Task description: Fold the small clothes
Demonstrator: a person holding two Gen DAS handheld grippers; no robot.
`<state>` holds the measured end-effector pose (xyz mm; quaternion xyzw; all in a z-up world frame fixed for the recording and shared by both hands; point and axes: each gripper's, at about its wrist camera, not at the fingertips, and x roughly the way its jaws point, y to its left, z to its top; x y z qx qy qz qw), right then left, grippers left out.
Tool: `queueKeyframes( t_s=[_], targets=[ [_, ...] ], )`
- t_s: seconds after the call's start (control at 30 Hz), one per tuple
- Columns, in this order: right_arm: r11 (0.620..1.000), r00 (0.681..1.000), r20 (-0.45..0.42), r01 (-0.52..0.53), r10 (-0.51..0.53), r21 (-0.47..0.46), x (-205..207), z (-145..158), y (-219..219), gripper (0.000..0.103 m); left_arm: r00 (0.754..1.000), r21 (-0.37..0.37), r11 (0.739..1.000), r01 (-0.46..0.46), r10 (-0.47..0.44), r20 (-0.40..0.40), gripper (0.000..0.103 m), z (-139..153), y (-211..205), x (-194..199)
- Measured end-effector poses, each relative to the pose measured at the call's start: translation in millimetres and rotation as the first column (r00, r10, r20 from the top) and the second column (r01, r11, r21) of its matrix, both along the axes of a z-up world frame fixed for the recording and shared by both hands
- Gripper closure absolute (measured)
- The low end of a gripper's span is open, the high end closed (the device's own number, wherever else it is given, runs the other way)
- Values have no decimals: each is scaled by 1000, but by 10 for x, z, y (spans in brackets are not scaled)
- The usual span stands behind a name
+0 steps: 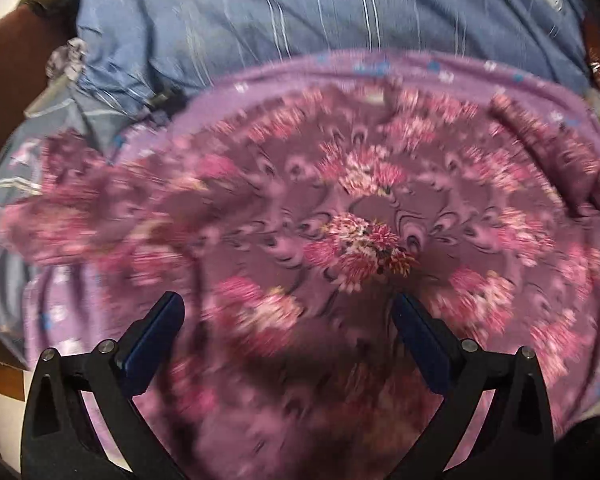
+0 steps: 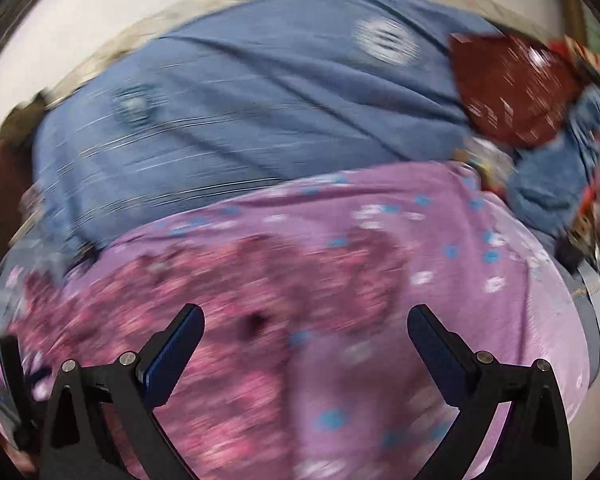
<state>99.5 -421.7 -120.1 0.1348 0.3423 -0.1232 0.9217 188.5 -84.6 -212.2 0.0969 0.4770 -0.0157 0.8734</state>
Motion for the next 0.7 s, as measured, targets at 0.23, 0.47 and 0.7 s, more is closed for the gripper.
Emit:
queueKeyframes(
  t_s=[0.23, 0.47, 0.7],
  targets=[
    [996, 986, -168, 19, -5, 86, 771, -416, -720, 9, 999, -112, 994, 0, 4, 33, 0, -234, 25, 139],
    [990, 907, -404, 139, -114, 33, 1472, -1097, -868, 38, 995, -157, 988, 2, 14, 102, 0, -280, 65, 38],
    [962, 968, -224, 165, -116, 216, 1177, -728, -954, 95, 999, -239, 971, 30, -27, 19, 0, -97, 211, 231]
  ],
)
